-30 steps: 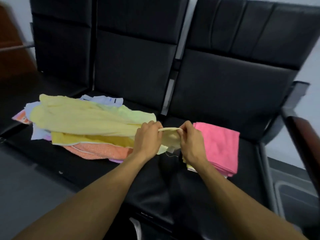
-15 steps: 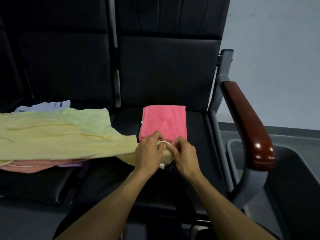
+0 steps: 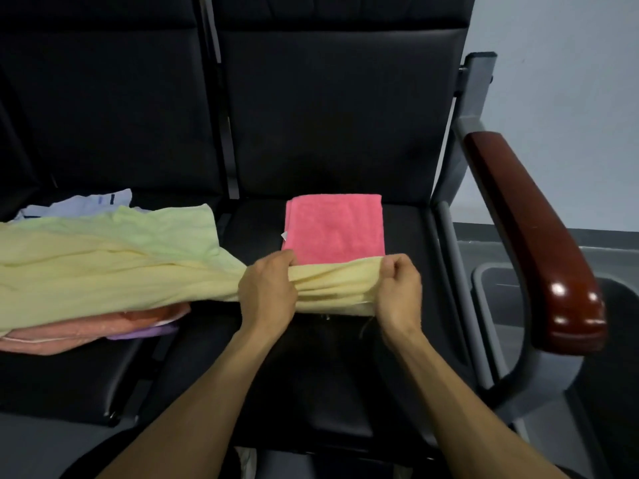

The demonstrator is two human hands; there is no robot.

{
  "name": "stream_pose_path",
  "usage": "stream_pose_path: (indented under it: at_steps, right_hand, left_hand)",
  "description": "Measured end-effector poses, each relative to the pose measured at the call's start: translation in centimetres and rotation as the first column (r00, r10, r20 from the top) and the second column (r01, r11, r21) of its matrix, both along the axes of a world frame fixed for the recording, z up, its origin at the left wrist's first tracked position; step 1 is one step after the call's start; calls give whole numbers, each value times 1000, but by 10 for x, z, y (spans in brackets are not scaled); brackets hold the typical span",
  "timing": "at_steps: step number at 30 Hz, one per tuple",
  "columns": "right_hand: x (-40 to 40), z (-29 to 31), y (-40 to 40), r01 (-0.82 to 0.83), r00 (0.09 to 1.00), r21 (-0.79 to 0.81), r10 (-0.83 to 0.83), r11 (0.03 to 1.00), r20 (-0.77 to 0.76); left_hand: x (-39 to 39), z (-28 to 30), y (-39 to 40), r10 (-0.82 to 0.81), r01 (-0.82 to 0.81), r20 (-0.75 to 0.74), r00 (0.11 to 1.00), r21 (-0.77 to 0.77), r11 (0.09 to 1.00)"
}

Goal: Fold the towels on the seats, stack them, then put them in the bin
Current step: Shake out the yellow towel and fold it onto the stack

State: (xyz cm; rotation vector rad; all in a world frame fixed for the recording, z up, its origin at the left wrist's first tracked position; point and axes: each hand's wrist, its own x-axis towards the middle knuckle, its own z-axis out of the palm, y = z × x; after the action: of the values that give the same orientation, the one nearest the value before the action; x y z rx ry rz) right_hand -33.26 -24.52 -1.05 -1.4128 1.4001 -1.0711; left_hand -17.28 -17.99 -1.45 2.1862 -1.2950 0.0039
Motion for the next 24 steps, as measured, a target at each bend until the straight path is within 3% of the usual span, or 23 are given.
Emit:
stream_pose_path:
  at_steps: [2,3,5,7,9,11,13,17,19,21,24]
  right_hand:
    - [-10,8,-7,112,994,-25,-113,993,-15]
    - [-15,9,-10,64,996,-53,-67,997,-53]
    - [-19,11,-11,-195,962,-76,175,978,-209]
    - [-14,9,-2,-491,815,-20,451,871,-364]
    - [-2,2,9,-639,688,27,587,769,-426]
    - [6,-8,14,-654,663,1,573,757,-482]
    - [8,-10,12,-588,716,-48,491,808,-496]
    - [2,-1,6,-256,884,-102,190,961,-427]
    - [-2,2,4,-140,909,-71,100,988,-404]
    - [-4,-1,1,-197,876,-12,171,980,-450]
    - [2,-2,8,-512,740,83,488,855,-463]
  left_hand:
    - [12,1,3,7,-4,32,999,-83,997]
    - [16,1,6,-5,10,45,999,-117,993]
    - [17,1,10,-63,65,22,998,-142,988]
    - [12,0,13,-157,152,-38,987,-124,981]
    - [4,-1,14,-250,242,-99,963,-86,966]
    - [-1,-1,13,-284,277,-141,948,-68,959]
    - [-2,0,13,-270,262,-126,955,-77,962]
    - [6,4,10,-110,109,-1,994,-98,989]
    - [14,5,9,-79,83,50,996,-105,991]
    - [14,6,9,-143,149,60,988,-112,982]
    - [-3,5,11,-310,312,34,950,-110,944]
